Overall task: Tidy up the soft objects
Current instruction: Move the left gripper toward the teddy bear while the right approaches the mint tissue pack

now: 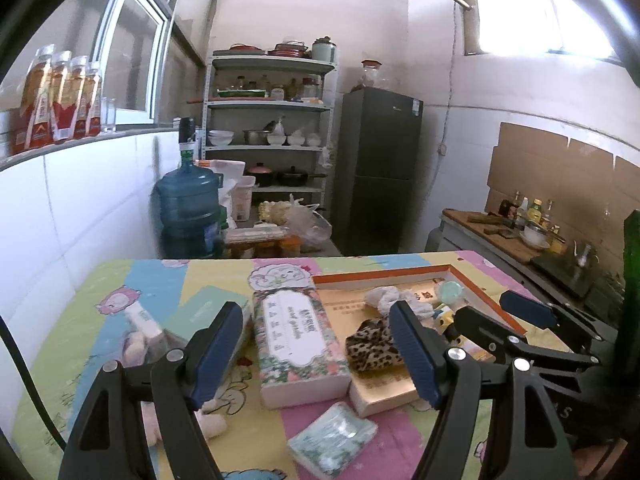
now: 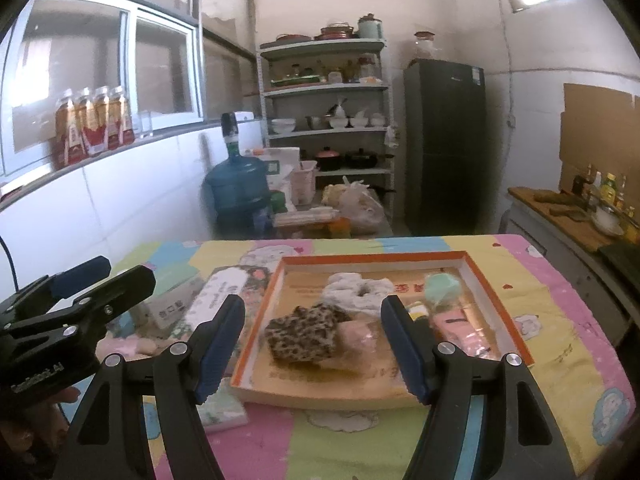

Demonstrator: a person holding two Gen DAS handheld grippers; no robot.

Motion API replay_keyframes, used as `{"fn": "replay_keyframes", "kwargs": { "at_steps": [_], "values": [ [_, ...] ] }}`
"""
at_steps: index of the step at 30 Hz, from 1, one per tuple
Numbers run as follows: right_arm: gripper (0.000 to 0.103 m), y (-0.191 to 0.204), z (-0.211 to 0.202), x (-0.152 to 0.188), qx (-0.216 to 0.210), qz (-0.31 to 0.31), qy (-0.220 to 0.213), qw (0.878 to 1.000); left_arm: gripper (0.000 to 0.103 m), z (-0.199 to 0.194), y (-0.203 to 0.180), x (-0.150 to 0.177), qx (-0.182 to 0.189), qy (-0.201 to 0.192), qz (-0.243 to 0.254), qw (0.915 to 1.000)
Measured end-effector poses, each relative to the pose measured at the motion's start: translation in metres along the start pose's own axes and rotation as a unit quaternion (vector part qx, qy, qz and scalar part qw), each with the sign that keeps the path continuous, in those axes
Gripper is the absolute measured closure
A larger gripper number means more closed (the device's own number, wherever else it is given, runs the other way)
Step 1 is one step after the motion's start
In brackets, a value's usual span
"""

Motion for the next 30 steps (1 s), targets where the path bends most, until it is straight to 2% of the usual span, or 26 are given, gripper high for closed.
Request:
{"fn": "replay_keyframes", "kwargs": {
  "at_steps": [20, 30],
  "values": [
    [0.031, 0.070, -0.001, 0.004, -0.044, -0.014, -0.007, 0.999, 0.028, -0.032, 0.068, 0.007, -0.036, -0.017, -0.025, 0.9989],
    [0.031, 0.095, 0.006, 0.025, -0.061, -0.018, 0.006, 0.998, 0.028, -0.048, 0.110, 0.019, -0.050, -0.026, -0.047, 0.9973]
  ]
}}
Point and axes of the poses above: each gripper's, at about its wrist camera, not at the fingertips, and z roughly the way its jaws point, y to its left, x to its underside, the point moved 7 cm from there along z, roughly the way its jaws point, and after that the axes turned 11 degrees about -z, right-handed, at the moved point
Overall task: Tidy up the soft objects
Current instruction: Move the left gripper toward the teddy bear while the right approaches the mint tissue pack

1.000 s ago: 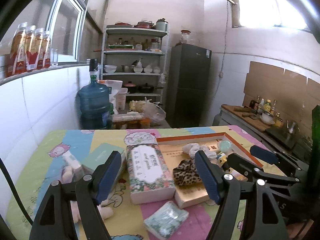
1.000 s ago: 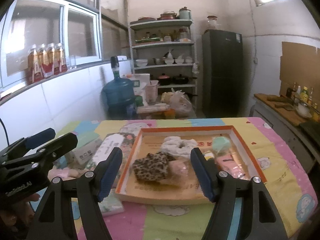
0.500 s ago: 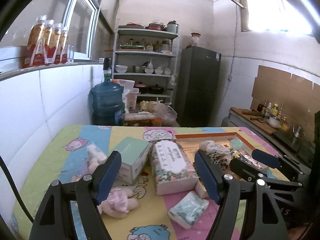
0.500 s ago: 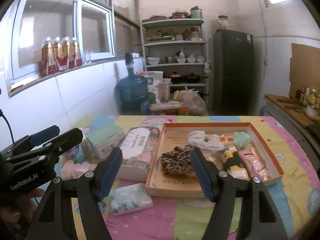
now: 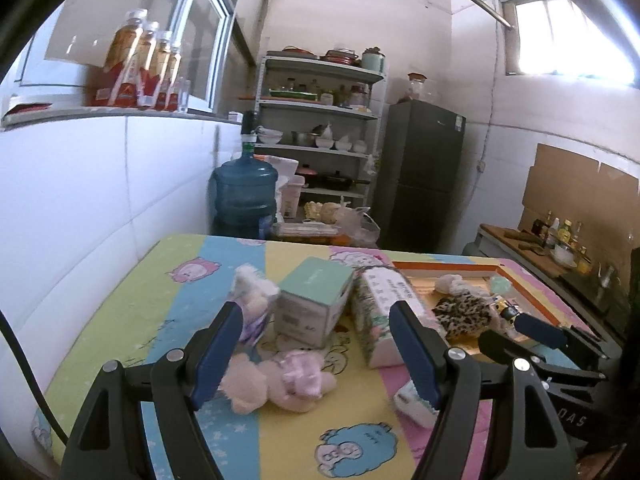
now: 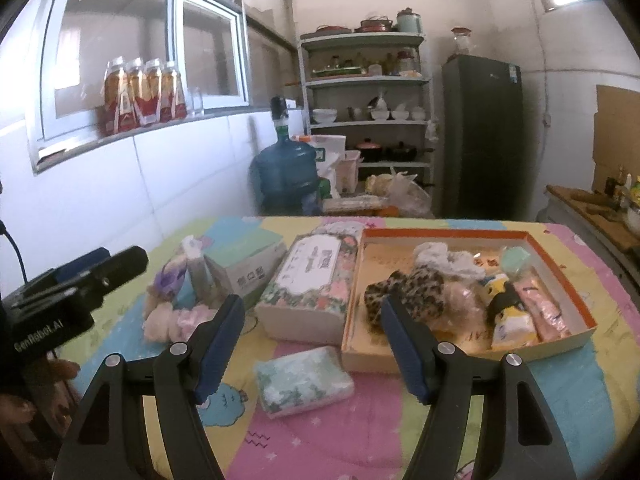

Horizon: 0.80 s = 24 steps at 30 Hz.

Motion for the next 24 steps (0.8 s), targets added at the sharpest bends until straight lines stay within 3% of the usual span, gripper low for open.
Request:
{"fn": "replay_keyframes", "kwargs": {
  "at_steps": [15, 24],
  "values": [
    [0.030, 0.018, 0.029, 0.047, -0.016, 0.019, 0.057, 0.998, 0.028, 0.002, 0.043, 0.034, -0.001, 0.017, -0.014, 0.9997],
    [0.030, 0.024, 0.037, 0.049, -0.020, 0.013, 0.060, 0.998, 0.028, 0.020, 0.069, 0.044, -0.011, 0.040, -0.040, 0.9983]
  ]
}}
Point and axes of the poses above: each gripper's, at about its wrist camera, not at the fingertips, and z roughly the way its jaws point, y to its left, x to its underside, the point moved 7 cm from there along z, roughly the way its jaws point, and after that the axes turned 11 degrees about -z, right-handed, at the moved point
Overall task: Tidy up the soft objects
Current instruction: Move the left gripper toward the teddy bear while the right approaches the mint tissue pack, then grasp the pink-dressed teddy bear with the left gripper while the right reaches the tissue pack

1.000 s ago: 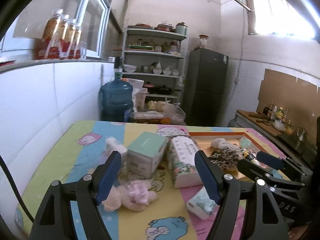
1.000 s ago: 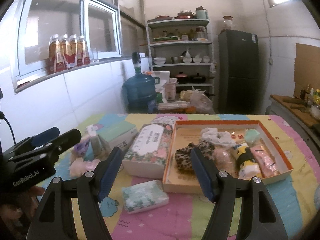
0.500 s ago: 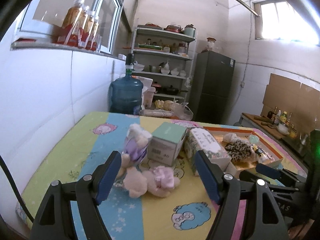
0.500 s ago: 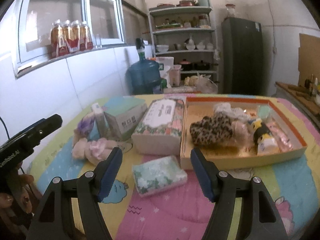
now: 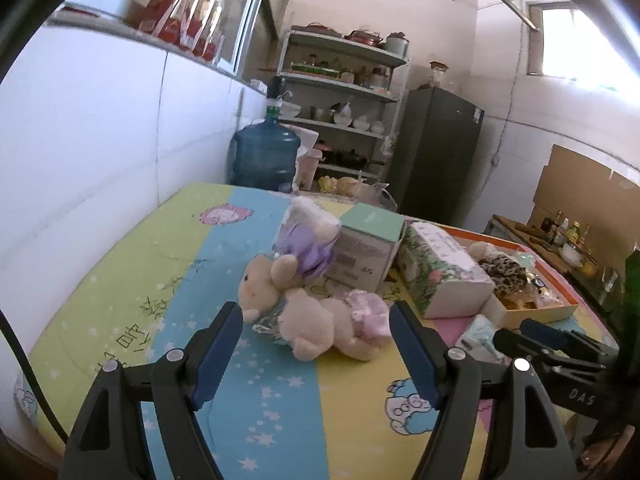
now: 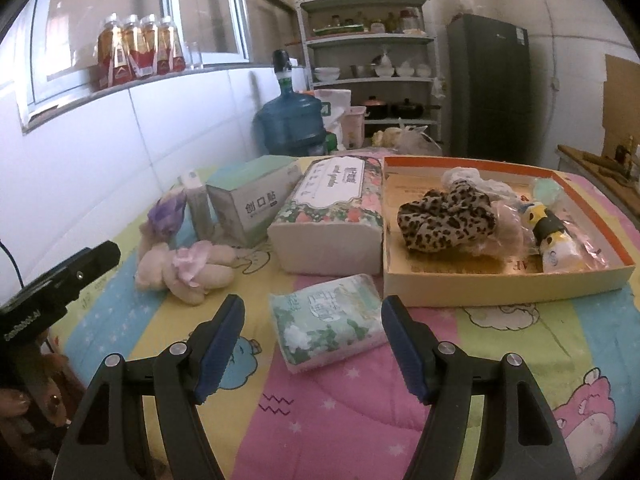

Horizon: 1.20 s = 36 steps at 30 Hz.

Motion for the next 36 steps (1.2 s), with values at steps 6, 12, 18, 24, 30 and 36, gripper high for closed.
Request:
{"fn": "replay_keyframes", "kwargs": {
  "at_steps": [6, 12, 18, 24, 30, 36],
  "values": [
    [0.030, 0.004, 0.005, -0.003, -0.003, -0.004, 0.000, 1.000, 0.028, 0.020, 0.005, 0.005, 0.004, 0.024, -0.015, 0.9996],
    [0.030, 0.003, 0.009, -0.006, -0.002, -0.004, -0.001, 1.000, 0.028, 0.040, 0.005, 0.010, 0.001, 0.042, -0.012, 0.9991],
    [0.030, -0.003, 0.014, -0.007, 0.001, 0.000, -0.001, 1.000, 0.028, 0.058, 0.010, 0.015, -0.004, 0.064, -0.026, 0.9976],
    [0.030, -0.007, 0.022, -0.006, 0.000, 0.005, 0.004, 1.000, 0.035, 0.065, 0.011, 0.017, 0.011, 0.084, -0.038, 0.9957],
    [0.030, -0.006, 0.028, -0.004, -0.004, 0.009, 0.008, 1.000, 0.058, 0.072, 0.008, 0.020, 0.039, 0.107, -0.040, 0.9927],
    [0.030, -0.009, 0.028, -0.003, -0.005, 0.013, 0.008, 1.000, 0.061, 0.070, 0.001, 0.021, 0.047, 0.099, -0.024, 0.9936]
  ]
}}
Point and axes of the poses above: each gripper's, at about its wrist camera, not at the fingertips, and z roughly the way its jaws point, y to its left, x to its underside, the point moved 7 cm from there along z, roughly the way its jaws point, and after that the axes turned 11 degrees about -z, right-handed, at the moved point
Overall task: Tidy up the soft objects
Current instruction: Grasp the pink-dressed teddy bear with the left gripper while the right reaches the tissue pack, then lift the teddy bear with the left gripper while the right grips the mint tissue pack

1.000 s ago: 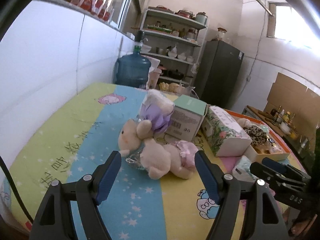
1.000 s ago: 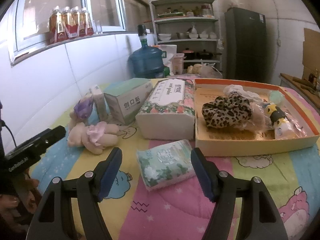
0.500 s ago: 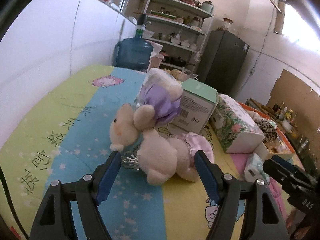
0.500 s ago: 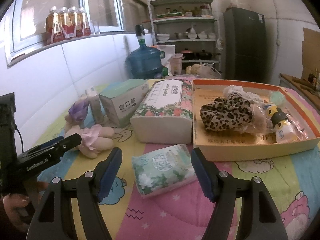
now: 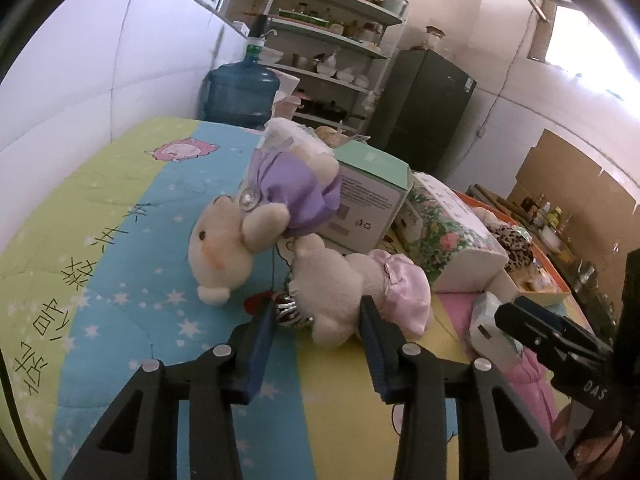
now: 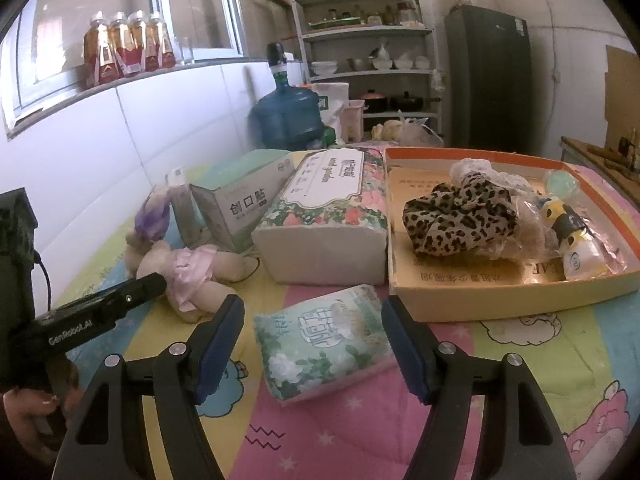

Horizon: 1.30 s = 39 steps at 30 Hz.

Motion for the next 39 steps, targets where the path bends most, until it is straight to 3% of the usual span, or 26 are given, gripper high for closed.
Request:
{"fn": "replay_keyframes", "kwargs": {
  "at_steps": [11, 15, 29, 39],
  "values": [
    [0.026, -0.011, -0.004, 0.011, 0.010, 0.001, 0.012, 1.000, 0.061, -0.029, -0.011, -0.006, 0.011, -0.042, 0.007, 0.9990],
    [0.022, -0.013, -0.003, 0.020, -0.016, 0.011, 0.023, 1.000, 0.061, -0.037, -0.014, -0.011, 0.016, -0.052, 0.009, 0.9985],
    [0.020, -0.003, 0.019, 0.016, -0.021, -0.014, 0.071, 0.997, 0.061, -0.045, -0.018, -0.011, 0.024, -0.055, 0.012, 0.9981],
    [0.026, -0.004, 0.010, 0.015, -0.044, -0.001, 0.056, 0.997, 0.061, -0.045, -0.019, -0.011, 0.023, -0.054, 0.013, 0.9982]
  ]
}}
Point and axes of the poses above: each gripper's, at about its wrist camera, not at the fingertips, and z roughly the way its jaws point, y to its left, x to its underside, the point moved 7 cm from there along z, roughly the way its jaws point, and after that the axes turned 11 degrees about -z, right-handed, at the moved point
